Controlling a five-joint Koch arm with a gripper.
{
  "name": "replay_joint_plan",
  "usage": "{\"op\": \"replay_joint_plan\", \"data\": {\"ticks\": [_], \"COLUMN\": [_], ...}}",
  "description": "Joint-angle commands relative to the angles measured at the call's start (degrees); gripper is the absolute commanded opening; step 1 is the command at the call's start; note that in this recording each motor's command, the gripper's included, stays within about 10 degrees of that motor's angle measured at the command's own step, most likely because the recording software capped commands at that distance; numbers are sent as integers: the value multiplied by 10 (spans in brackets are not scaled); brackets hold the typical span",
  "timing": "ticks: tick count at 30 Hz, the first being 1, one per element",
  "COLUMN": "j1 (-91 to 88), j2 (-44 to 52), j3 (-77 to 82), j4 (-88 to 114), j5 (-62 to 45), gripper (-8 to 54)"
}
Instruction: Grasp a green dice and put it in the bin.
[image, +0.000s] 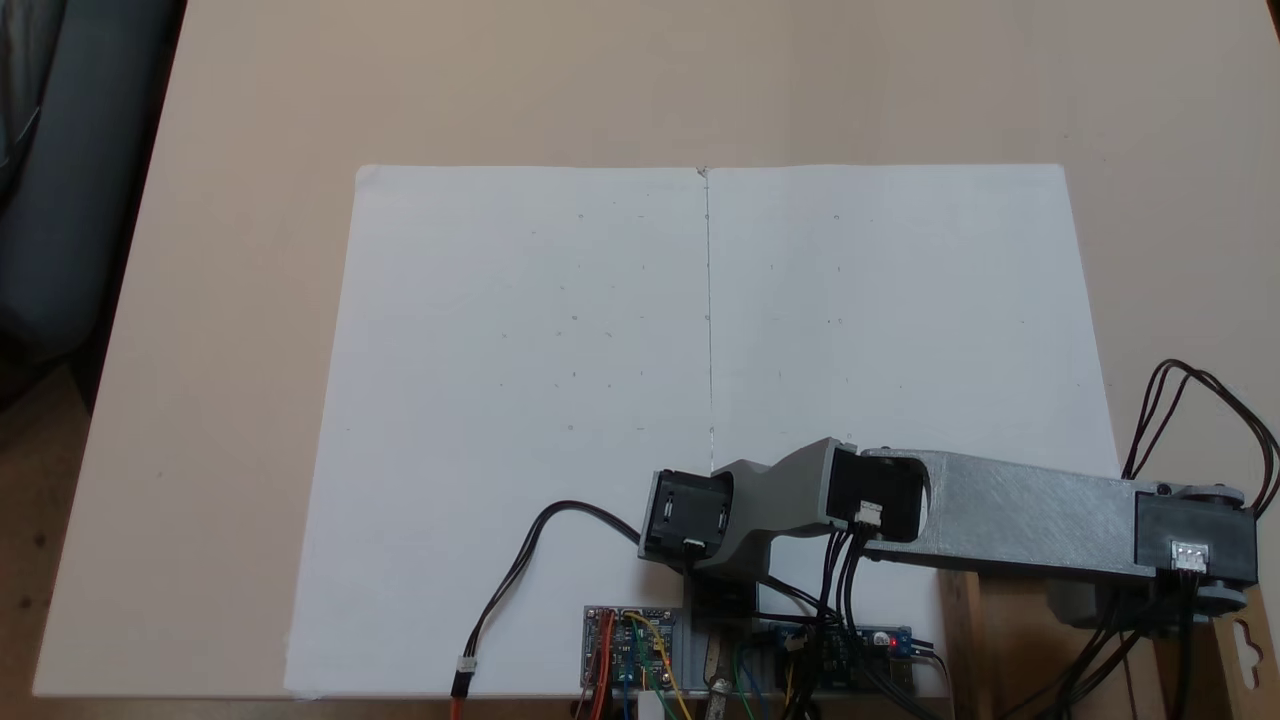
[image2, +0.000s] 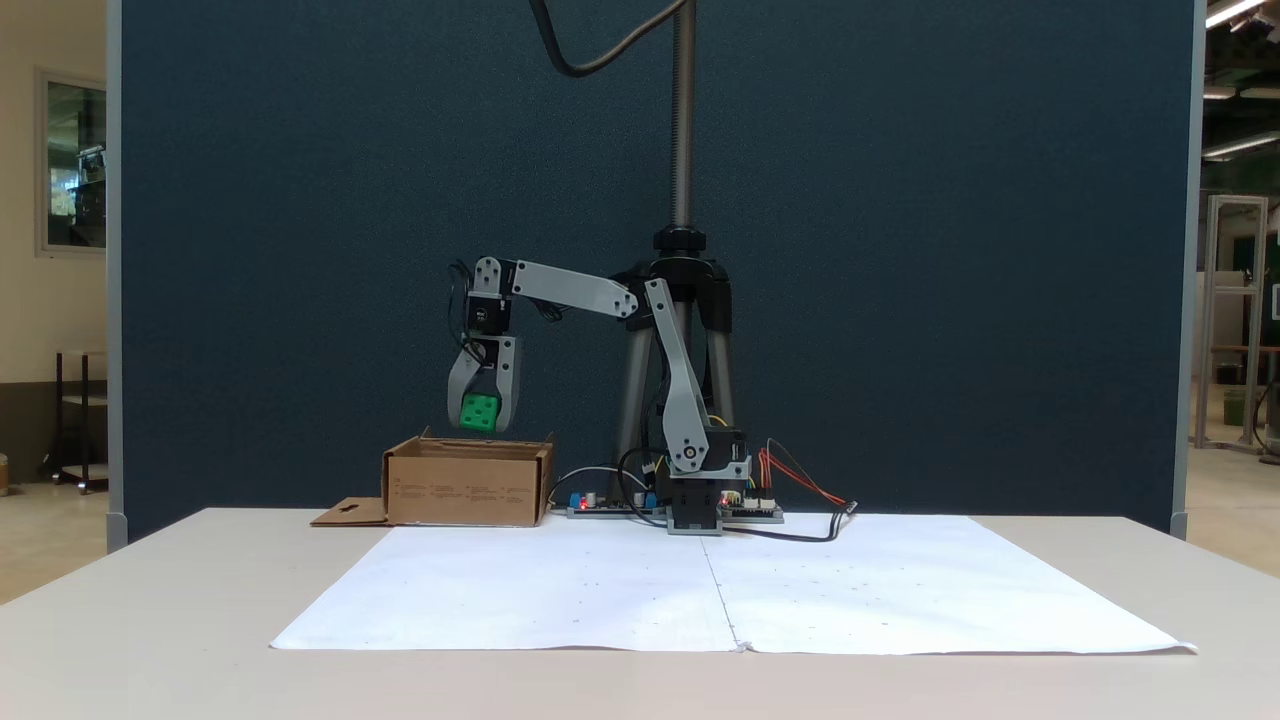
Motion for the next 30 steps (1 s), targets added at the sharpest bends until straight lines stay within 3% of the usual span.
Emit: {"op": "replay_joint_plan", "data": {"ticks": [1, 8, 9, 11, 15, 21, 30], "j1": [0, 1, 0, -4, -4, -5, -125], "j2": [11, 5, 1, -7, -10, -11, 12], "j3": [-8, -8, -8, -8, -8, -8, -91], "j4": [1, -5, -12, -31, -58, -81, -96], "j5": [59, 60, 60, 60, 59, 61, 156], "gripper": [121, 121, 171, 327, 440, 440, 429]}}
